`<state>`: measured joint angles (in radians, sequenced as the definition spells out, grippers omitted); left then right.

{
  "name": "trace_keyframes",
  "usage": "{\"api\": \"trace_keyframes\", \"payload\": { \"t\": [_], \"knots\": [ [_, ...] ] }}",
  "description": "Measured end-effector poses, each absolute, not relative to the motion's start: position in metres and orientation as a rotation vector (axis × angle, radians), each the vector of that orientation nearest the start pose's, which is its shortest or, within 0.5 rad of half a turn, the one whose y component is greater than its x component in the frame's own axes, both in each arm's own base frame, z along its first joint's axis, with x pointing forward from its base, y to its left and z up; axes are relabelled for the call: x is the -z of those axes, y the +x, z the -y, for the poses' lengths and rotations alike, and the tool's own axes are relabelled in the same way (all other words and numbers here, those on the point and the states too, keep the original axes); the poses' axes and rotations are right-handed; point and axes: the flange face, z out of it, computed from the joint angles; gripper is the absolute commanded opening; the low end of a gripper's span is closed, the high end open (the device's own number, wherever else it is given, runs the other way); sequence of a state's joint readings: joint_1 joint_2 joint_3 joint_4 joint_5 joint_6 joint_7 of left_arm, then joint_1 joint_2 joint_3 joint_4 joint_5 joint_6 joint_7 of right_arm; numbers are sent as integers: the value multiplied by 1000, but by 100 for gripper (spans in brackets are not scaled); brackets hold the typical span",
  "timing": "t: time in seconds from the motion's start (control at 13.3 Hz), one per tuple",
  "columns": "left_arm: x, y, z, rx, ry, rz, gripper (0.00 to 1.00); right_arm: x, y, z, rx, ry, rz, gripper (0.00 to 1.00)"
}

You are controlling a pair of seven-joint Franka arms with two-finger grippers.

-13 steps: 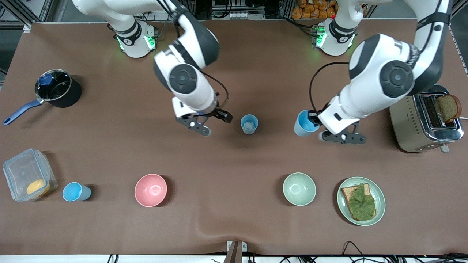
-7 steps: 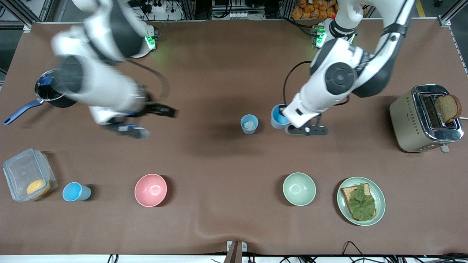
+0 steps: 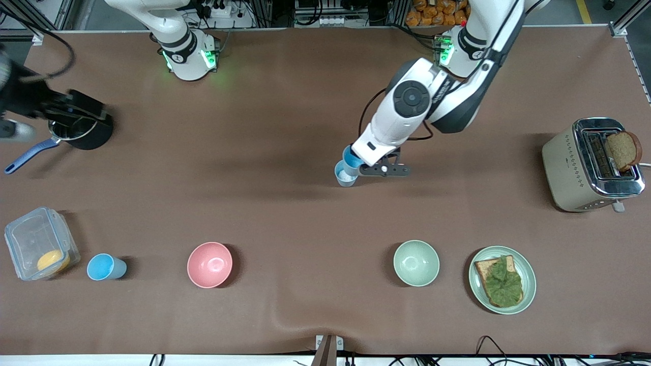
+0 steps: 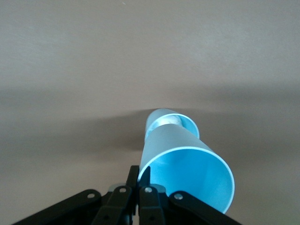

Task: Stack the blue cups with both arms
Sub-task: 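Move the left cup over the placed cup while the right gripper retracts, then lower the left cup into the placed cup and open the left gripper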

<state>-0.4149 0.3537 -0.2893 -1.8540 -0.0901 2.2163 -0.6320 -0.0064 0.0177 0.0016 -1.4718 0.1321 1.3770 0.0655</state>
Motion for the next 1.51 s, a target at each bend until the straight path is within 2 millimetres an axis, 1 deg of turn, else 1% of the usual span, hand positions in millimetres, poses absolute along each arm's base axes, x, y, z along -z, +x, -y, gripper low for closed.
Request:
{"api": "trace_keyframes", "payload": {
  "t": [0.08,0.15,0.38,0.68,0.75,0.83,0.9,1.05,1.28,1.35,1.43,1.51],
  "knots": [
    [-335,487,408,-151,-3287,-9,0,-646,536,-1,-174,-3027,-65,100],
    [-330,485,410,-157,-3286,-14,0,-644,535,4,-178,-3043,-59,100],
    [-317,481,413,-185,-3276,-24,0,-638,536,2,-188,-3066,-48,100],
    [-301,481,413,-209,-3267,-23,0,-638,537,-1,-184,-3075,-37,100],
    [-299,481,414,-210,-3267,-22,36,-638,537,-1,-181,-3076,-36,100],
    [-297,482,414,-211,-3268,-20,62,-638,537,-1,-176,-3081,-36,100],
    [-297,483,413,-209,-3268,-18,100,-638,537,-1,-173,-3086,-35,100],
    [-300,489,411,-191,-3276,-5,100,-638,538,-1,-171,-3089,-34,100],
    [-317,507,408,-132,-3303,27,100,-639,538,-1,-169,-3093,-33,100],
    [-329,517,402,-96,-3317,52,100,-640,538,-1,-166,-3094,-33,100],
    [-346,530,391,-48,-3332,88,100,-641,538,-1,-163,-3096,-33,100],
    [-369,545,374,15,-3345,136,100,-641,538,0,-163,-3098,-35,100]
  ]
}}
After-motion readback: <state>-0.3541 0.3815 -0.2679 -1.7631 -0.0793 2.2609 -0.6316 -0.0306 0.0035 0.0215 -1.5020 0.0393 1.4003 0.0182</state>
